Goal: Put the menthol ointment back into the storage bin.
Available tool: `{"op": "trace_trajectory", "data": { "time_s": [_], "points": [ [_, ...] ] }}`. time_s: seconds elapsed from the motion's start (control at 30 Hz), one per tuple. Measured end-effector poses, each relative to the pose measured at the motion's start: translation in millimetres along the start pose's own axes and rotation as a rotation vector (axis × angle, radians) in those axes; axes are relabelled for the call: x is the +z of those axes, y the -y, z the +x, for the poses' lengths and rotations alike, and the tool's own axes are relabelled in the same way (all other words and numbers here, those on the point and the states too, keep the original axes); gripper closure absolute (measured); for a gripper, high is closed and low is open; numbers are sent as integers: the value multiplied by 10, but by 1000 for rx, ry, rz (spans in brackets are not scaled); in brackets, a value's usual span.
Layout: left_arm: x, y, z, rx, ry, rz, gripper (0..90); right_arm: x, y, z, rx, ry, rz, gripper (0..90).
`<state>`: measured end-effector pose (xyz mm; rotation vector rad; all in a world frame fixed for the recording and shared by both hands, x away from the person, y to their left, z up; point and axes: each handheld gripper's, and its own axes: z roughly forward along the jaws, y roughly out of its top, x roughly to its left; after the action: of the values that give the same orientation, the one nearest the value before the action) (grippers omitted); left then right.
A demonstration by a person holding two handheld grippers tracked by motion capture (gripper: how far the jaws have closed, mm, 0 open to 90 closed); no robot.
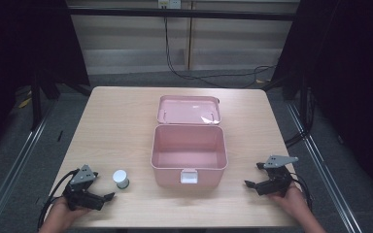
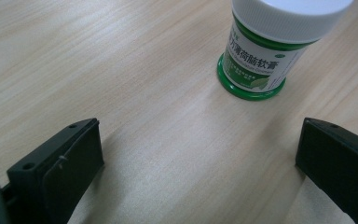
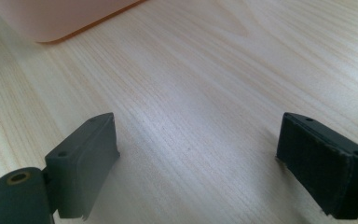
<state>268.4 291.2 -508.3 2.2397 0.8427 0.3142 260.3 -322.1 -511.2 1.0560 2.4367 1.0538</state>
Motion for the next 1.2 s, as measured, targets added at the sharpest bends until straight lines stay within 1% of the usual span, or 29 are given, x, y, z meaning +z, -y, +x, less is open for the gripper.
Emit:
{"op": "trace_trajectory", "data": {
  "time_s": [0.03, 0.1, 0.13, 0.17, 0.23, 0.3, 0.33, 0.37, 0.4, 0.43, 0.47, 0.5, 0.57, 0.6, 0.67, 0.7, 0.8, 0.83, 0.87, 0.9, 0.93, 0.97, 1.0, 1.03, 1.07, 1.1, 1.13, 1.17, 1.2],
  "points": [
    [0, 0, 0, 0, 0, 0, 0, 0, 0, 0, 0, 0, 0, 117],
    [-1, -24, -8, -5, 1, 21, 0, 0, 0, 0, 0, 0, 0, 117],
    [-1, -24, -8, -5, 1, 21, 1, 0, 0, 0, 0, 0, 0, 117],
    [-8, -45, -16, -10, -7, 46, 2, 0, 0, 0, 0, 0, 0, 117],
    [-17, -78, -23, -15, -16, 78, 5, -1, 0, 1, 1, 0, 0, 117],
    [-41, -125, -25, -31, -18, 116, 54, 0, 0, 1, 0, 1, 0, 117],
    [-69, -166, -31, -43, -26, 147, 140, 0, 0, 2, 2, 1, 0, 117],
    [-80, -191, -34, -29, -33, 174, 172, 0, 0, 1, 0, 1, 0, 117],
    [-80, -191, -34, -29, -33, 174, 175, 0, 0, 1, 0, 1, 0, 117],
    [-82, -206, -57, -31, -28, 196, 175, -1, 0, 2, 2, 1, 1, 117],
    [-83, -222, -75, -19, -24, 217, 165, -1, 0, 2, 2, 1, 1, 117],
    [-91, -243, -86, 0, -8, 249, 169, -1, 0, 1, 2, 1, 0, 117],
    [-100, -287, -110, 9, 28, 293, 174, 0, 0, 2, 2, 1, 0, 117],
    [-111, -321, -112, 15, 34, 316, 189, 0, 0, 2, 2, 1, 0, 117],
    [-129, -400, -121, -20, 49, 328, 188, -1, 0, 2, 2, 1, 1, 117],
    [-168, -514, -106, -11, 52, 353, 188, 0, 0, 2, 2, 1, 1, 117],
    [-214, -689, -102, -4, 51, 381, 191, -1, 0, 2, 2, 1, 1, 117],
    [-214, -689, -102, -4, 51, 381, 197, -1, 0, 2, 2, 1, 1, 117],
    [-219, -741, -100, -2, 55, 388, 197, 0, 0, 1, 1, 1, 0, 117],
    [-222, -837, -104, 11, 54, 410, 203, 0, 0, 2, 2, 1, 0, 117],
    [-222, -837, -104, 11, 54, 410, 208, 0, 0, 2, 2, 1, 0, 117],
    [-215, -878, -107, 7, 58, 422, 208, 0, 0, 1, 2, 1, 0, 117],
    [-200, -959, -109, 10, 66, 444, 214, 0, 0, 1, 0, 1, 0, 117],
    [-200, -959, -109, 10, 66, 444, 215, 0, 0, 1, 0, 1, 0, 117],
    [-186, -994, -116, 4, 75, 458, 215, 0, 0, 1, 2, 1, 0, 117],
    [-158, -1059, -123, 11, 82, 481, 223, 0, 0, 2, 2, 1, 0, 117],
    [-158, -1059, -123, 11, 82, 481, 222, 0, 0, 2, 2, 1, 0, 117],
    [-121, -1106, -137, 14, 92, 502, 224, 0, 0, 1, 2, 1, 0, 117],
    [-121, -1106, -137, 14, 92, 502, 227, 0, 0, 1, 2, 1, 0, 117]
  ]
}}
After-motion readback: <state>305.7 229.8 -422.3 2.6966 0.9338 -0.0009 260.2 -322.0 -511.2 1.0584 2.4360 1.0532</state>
